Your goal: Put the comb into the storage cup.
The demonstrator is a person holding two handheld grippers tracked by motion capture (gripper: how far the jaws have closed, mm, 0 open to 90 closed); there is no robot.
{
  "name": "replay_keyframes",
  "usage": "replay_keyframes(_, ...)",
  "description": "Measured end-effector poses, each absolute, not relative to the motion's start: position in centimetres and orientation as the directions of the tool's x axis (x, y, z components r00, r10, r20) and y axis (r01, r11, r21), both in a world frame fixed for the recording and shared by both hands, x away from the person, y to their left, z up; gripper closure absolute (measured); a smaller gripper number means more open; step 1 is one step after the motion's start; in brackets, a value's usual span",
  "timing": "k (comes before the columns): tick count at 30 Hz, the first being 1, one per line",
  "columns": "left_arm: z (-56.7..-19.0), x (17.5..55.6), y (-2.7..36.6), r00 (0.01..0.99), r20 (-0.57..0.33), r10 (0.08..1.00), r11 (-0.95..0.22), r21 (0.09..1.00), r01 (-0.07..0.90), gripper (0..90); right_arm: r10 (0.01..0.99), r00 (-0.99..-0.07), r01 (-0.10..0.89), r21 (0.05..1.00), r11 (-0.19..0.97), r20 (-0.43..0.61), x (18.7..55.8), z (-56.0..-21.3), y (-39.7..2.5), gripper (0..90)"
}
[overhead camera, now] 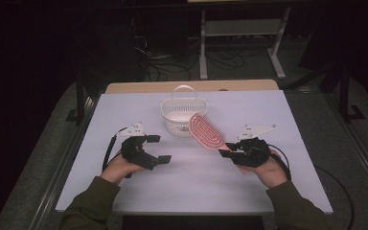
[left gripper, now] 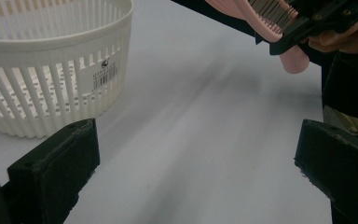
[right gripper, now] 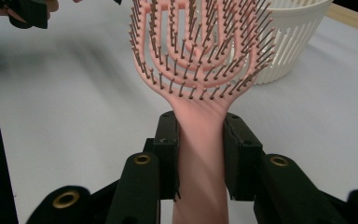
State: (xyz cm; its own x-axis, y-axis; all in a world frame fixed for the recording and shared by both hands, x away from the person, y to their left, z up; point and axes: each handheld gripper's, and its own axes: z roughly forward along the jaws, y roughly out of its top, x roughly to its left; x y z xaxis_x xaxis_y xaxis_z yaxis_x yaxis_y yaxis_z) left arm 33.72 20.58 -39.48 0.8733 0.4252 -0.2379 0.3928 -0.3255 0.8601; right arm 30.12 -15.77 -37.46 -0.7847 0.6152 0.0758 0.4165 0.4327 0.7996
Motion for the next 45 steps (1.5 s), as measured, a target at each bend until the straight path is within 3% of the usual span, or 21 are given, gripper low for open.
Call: replay_keyframes(45, -39.6, 33.2, 16.6, 0.85, -0.295, 0.437, -0.228, 0.878, 0.422, 0.0, 0.52, -0.853, 0.356, 0.791, 0.497, 0.057, 29.9, -39.5, -10.9, 68.9)
